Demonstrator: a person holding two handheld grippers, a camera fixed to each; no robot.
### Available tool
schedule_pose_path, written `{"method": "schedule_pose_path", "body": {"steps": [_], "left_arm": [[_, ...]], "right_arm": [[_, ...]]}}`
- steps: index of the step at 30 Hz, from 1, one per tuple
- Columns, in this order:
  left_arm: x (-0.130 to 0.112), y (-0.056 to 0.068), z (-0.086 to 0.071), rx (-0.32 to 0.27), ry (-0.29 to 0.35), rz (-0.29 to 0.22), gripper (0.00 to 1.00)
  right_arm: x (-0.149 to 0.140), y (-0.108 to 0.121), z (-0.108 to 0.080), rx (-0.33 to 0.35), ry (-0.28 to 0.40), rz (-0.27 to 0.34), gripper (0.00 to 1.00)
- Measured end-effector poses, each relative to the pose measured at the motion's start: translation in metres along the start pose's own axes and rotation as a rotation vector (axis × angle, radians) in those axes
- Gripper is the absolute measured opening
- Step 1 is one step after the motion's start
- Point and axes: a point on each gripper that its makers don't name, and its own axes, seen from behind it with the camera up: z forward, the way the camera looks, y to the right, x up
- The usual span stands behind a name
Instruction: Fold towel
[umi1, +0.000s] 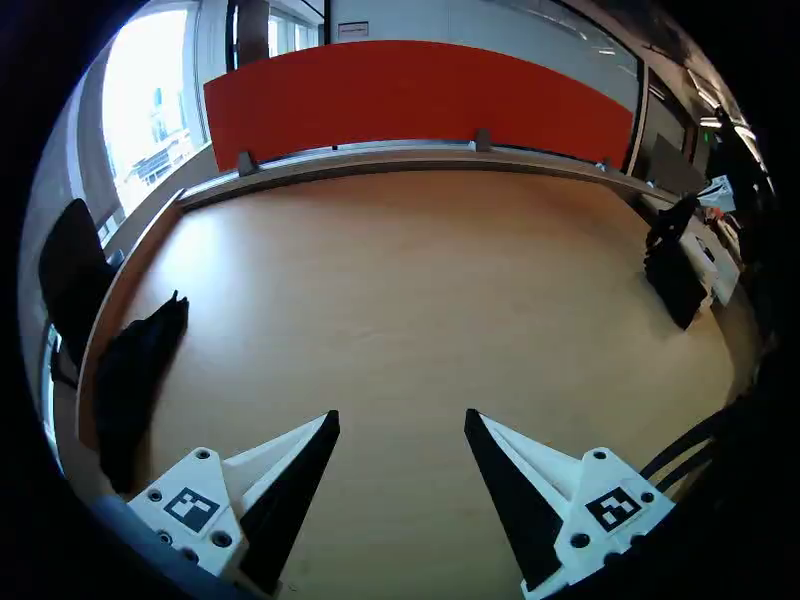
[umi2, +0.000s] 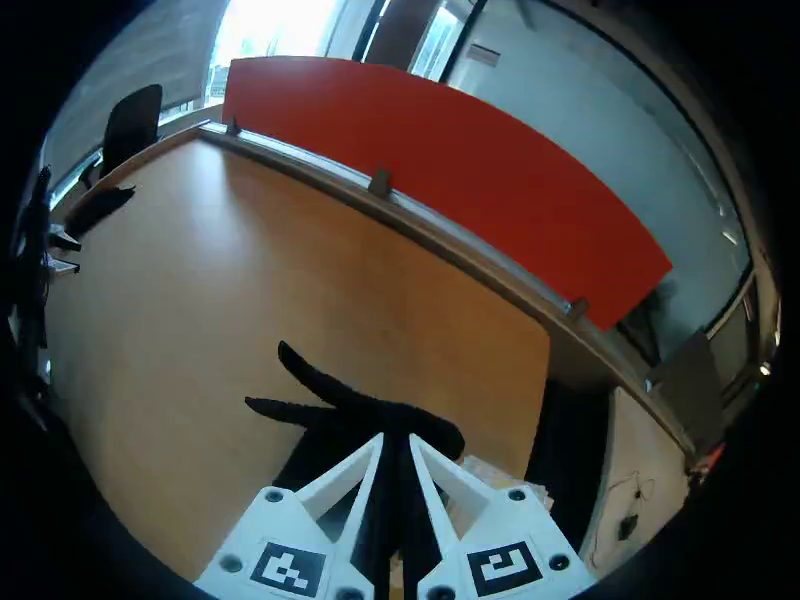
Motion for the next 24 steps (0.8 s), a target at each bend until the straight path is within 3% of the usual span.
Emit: {"method": "schedule_pose_path", "body": {"steps": [9,24], "left_arm": [[-0.002,0.002,-0.001,-0.007,-0.003,0.011,0.93],[-0.003,-0.003,-0.005,-0.002,0.0,0.016,0.93]], "right_arm": [[-0.052,-0.002,-0.013,-0.012,-0.055,0.052,0.04],[-0.099,-0.006,-0.018,-0.019,-0.132,0.08,0.04]]}}
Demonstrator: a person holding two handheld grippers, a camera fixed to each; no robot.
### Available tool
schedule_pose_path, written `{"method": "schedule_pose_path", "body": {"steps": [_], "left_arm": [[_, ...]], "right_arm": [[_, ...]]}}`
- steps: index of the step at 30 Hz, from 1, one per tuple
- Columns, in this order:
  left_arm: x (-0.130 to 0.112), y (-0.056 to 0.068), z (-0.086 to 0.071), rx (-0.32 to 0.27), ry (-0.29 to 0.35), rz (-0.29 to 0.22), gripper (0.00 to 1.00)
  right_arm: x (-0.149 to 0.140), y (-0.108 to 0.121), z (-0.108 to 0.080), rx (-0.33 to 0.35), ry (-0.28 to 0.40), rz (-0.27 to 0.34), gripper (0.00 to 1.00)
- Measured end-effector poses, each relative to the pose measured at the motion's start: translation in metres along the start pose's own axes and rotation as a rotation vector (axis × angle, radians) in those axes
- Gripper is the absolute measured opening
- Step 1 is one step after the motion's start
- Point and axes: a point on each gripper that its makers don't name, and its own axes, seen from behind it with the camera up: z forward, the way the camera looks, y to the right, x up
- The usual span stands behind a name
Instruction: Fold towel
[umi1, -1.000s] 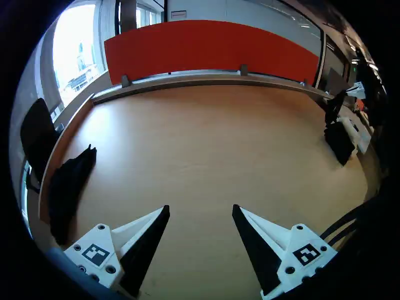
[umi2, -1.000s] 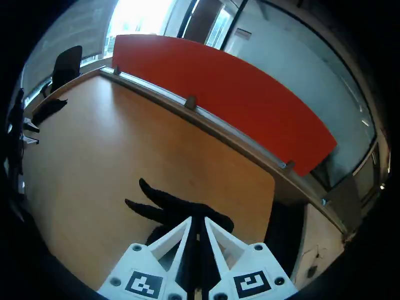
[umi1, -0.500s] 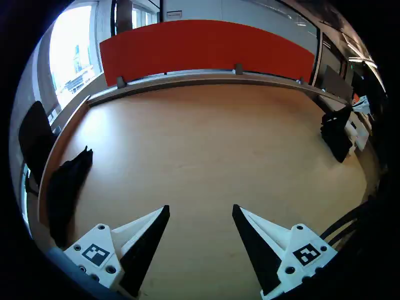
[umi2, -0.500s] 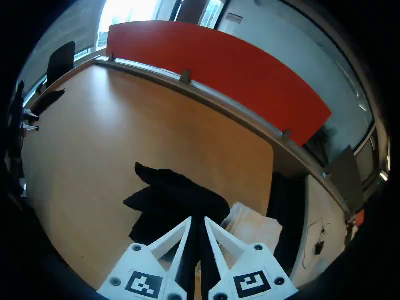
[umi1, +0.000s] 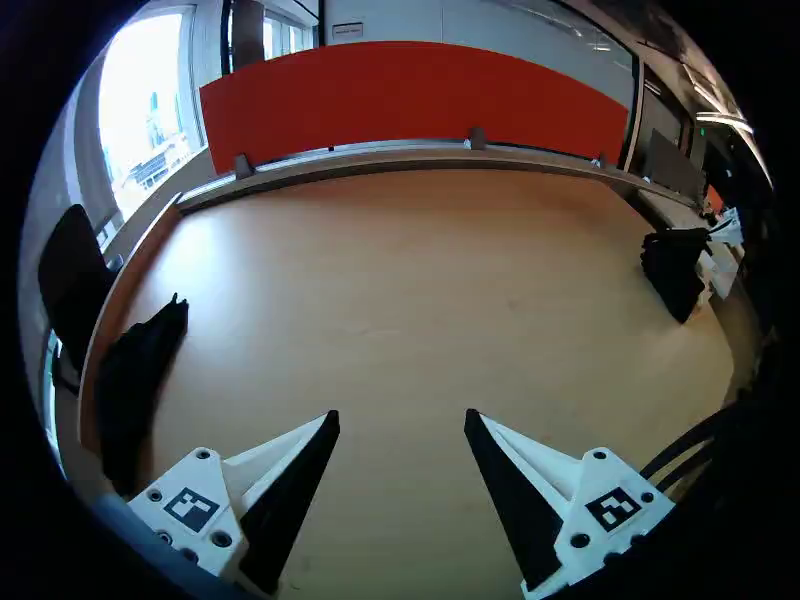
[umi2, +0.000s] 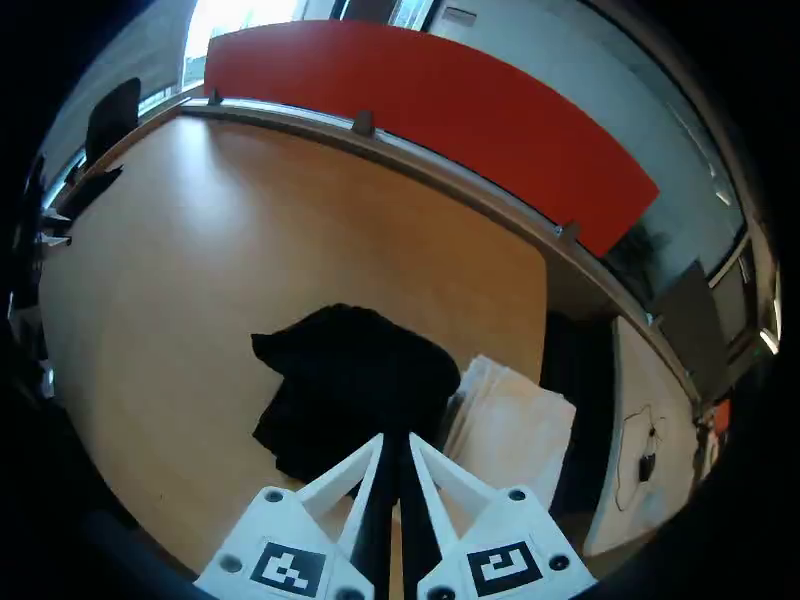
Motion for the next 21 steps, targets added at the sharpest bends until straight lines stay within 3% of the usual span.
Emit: {"method": "schedule_pose_path", "body": {"steps": [21], "left_arm": [[0.002,-0.002,-0.002,0.003,0.004,0.003,0.93]], "right_arm": [[-0.057,-0.007,0.012,-0.001,-0.103,0.041,0.04]]}}
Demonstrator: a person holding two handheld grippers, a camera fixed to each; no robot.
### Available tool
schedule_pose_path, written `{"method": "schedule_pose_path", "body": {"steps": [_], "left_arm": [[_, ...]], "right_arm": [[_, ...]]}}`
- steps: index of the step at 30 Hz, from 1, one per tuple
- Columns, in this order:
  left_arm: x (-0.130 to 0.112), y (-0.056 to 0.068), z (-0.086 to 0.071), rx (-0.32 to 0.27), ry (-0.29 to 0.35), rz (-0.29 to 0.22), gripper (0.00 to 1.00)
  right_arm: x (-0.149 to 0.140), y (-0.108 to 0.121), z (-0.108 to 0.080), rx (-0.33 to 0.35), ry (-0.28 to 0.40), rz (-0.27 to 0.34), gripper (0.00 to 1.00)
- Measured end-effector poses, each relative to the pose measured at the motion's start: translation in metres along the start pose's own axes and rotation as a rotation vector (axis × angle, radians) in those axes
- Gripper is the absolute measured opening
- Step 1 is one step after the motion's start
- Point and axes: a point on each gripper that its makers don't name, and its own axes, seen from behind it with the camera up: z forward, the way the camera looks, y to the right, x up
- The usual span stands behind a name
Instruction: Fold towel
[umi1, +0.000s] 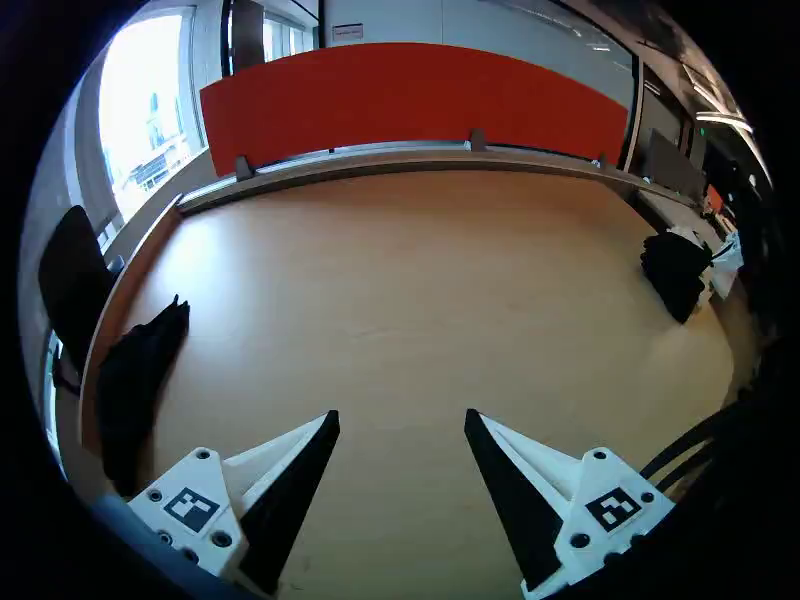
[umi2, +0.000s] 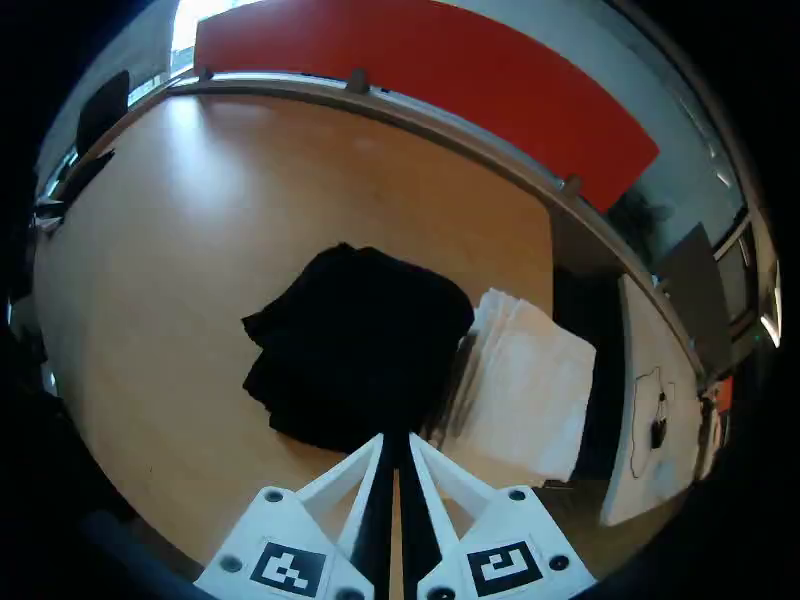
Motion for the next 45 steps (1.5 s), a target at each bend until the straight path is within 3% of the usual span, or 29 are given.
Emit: {"method": "schedule_pose_path", "body": {"steps": [30,45], "left_arm": [[-0.005,-0.009,-0.007,0.024,-0.008,0.003,0.93],[-0.004,-0.008,-0.007,0.023,-0.009,0.007,0.93]], "right_arm": [[-0.05,0.014,0.041,-0.07,-0.139,0.136,0.04],[-0.048,0.016,0.044,-0.087,-0.126,0.163,0.06]]}}
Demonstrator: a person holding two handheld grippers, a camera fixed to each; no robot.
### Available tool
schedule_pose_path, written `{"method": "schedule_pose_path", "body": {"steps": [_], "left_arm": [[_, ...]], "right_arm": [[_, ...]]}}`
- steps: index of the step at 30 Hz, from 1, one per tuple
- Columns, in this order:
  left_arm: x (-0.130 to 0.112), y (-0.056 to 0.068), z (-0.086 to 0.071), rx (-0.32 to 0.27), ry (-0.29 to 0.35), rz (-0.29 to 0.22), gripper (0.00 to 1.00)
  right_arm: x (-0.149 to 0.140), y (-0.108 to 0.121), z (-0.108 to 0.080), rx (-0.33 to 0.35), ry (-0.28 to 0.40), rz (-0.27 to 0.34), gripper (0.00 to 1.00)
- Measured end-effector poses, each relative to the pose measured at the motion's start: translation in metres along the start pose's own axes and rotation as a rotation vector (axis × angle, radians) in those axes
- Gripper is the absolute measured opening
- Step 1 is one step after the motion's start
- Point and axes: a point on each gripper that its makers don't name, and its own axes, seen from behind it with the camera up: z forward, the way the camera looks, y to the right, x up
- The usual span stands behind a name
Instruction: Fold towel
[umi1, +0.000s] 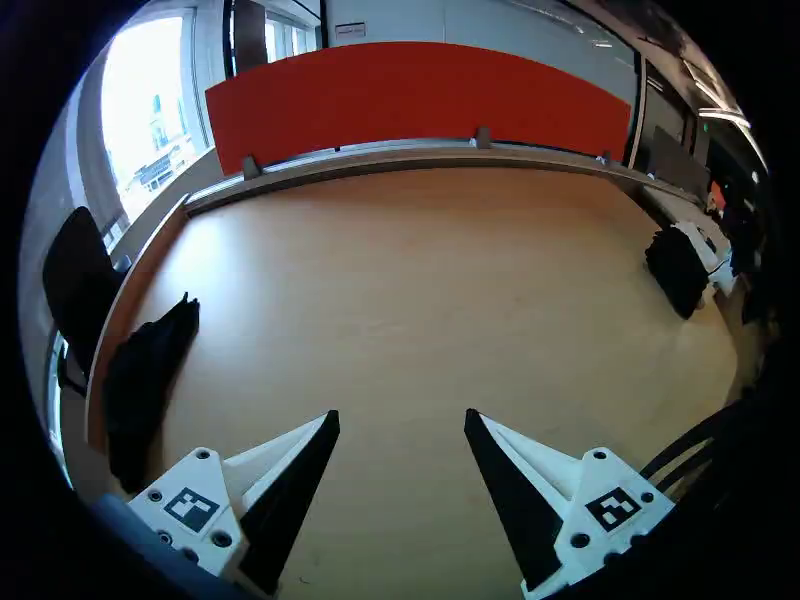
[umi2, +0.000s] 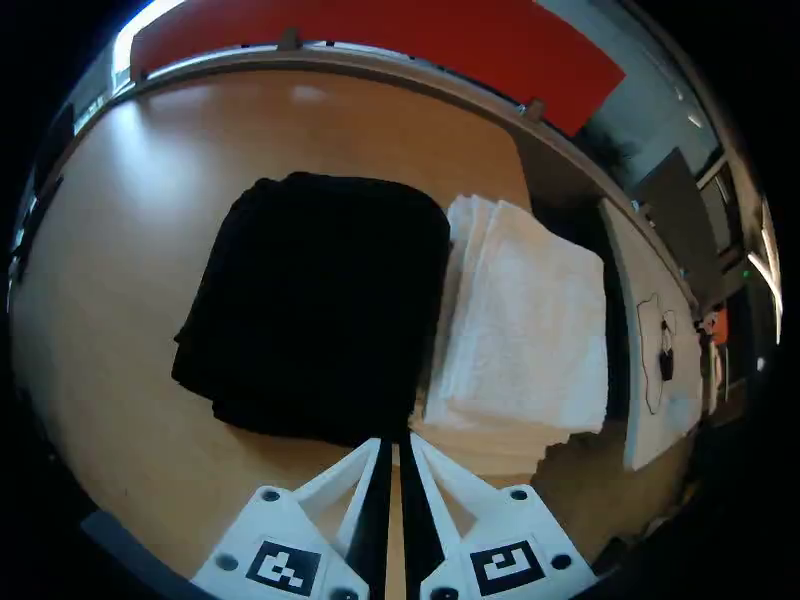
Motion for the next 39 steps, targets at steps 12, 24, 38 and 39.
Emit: {"method": "schedule_pose_path", "body": {"steps": [12,24,38,39], "left_arm": [[0.002,-0.001,0.0,0.0,0.001,0.011,0.93],[0.004,-0.002,-0.001,0.001,0.009,0.005,0.93],[0.007,0.002,-0.003,-0.01,0.02,-0.001,0.93],[0.007,0.002,-0.003,-0.01,0.021,-0.001,0.93]], "right_arm": [[0.002,0.0,-0.001,-0.016,0.018,0.016,0.11],[0.004,0.008,-0.01,-0.069,0.063,0.049,0.72],[0.005,-0.002,-0.017,-0.048,0.093,0.084,0.97],[0.006,-0.002,-0.018,-0.047,0.096,0.087,0.97]]}}
